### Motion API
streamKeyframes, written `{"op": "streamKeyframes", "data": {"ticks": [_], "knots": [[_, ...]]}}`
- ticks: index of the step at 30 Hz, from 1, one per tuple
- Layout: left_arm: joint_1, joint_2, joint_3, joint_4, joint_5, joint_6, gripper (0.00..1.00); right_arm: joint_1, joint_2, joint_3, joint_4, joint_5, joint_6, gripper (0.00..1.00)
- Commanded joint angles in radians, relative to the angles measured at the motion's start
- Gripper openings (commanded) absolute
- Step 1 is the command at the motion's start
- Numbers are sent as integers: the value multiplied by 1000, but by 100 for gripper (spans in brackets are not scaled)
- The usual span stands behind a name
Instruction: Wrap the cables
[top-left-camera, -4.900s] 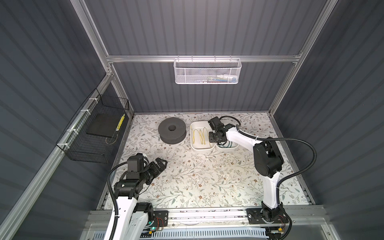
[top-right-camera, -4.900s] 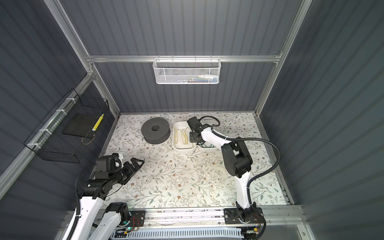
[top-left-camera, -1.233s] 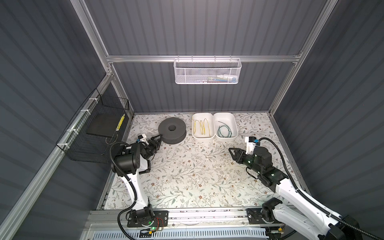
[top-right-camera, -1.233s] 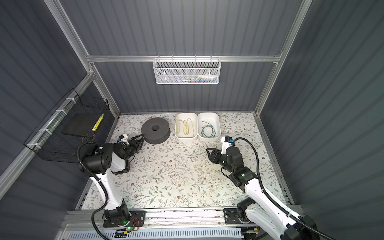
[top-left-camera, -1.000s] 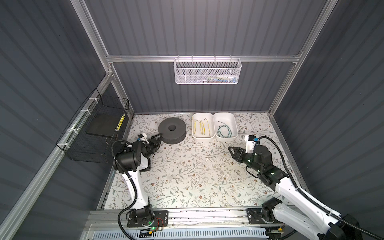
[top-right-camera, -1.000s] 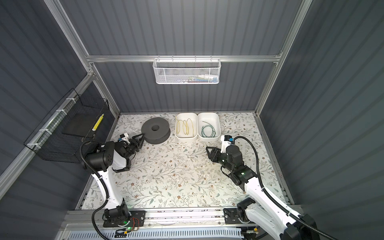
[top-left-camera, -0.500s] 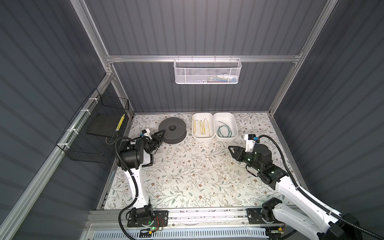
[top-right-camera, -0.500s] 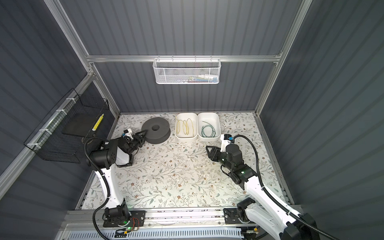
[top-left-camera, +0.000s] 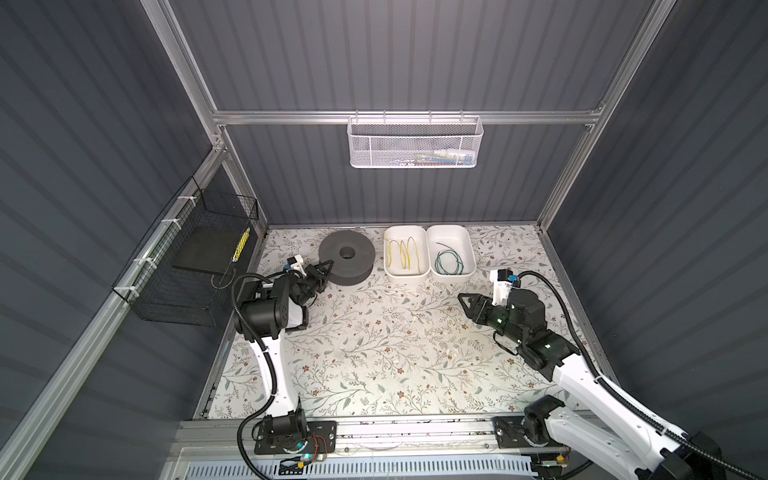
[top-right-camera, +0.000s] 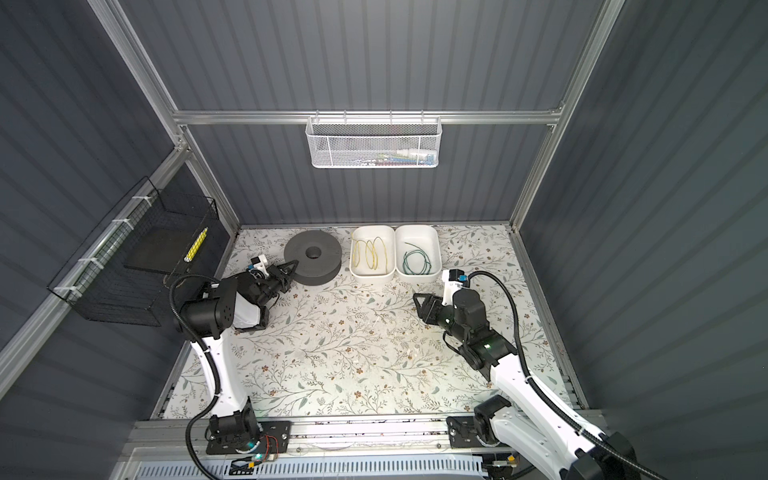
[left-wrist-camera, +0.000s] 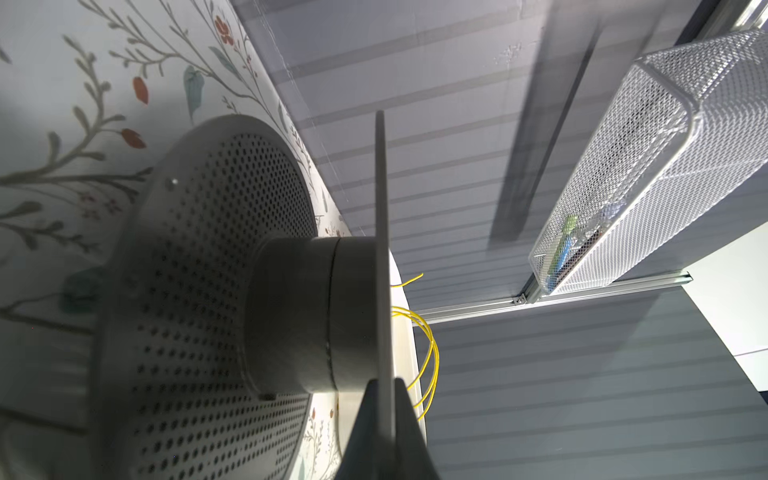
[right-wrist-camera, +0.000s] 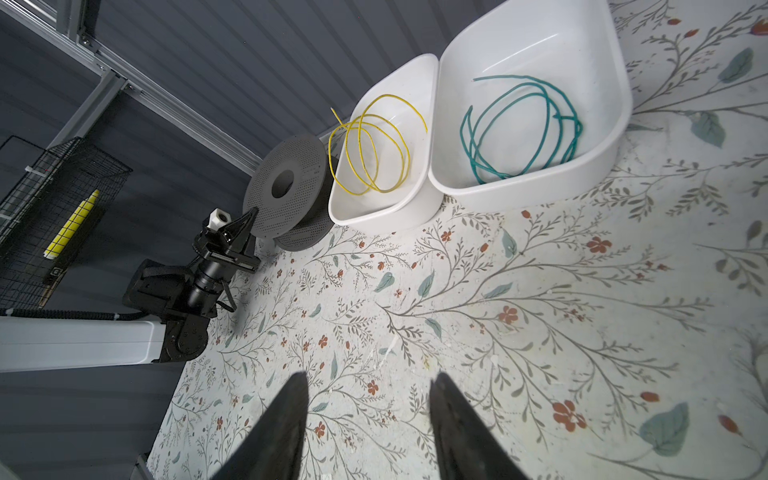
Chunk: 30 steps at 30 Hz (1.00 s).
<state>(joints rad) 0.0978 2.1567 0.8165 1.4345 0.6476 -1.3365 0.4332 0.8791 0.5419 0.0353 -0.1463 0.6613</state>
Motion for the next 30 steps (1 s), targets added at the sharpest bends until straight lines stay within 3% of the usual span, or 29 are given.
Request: {"op": "streamKeyframes", "data": {"ticks": [1, 5, 12, 17, 20, 26, 30], "knots": [[5, -87, -29, -15, -23, 40, 0, -5, -18, 29, -7, 5, -16, 50], [5, -217, -78, -56, -34, 39, 0, -7, -33, 35, -18, 4, -18, 50], [-12, -576, -159, -397, -17, 126, 0, -17, -76, 68, -75, 32, -51, 50], [-103, -855, -195, -728, 9, 249, 0, -34, -94, 96, -103, 45, -71, 50], [-197, -1013, -241, -872, -52, 267, 0, -45, -92, 109, -109, 40, -72, 49], [-427, -1076, -401, -703, -123, 154, 0, -53, -80, 113, -97, 54, -61, 49], [-578, -1067, -485, -612, -245, 140, 0, -54, -78, 97, -84, 51, -32, 48]]}}
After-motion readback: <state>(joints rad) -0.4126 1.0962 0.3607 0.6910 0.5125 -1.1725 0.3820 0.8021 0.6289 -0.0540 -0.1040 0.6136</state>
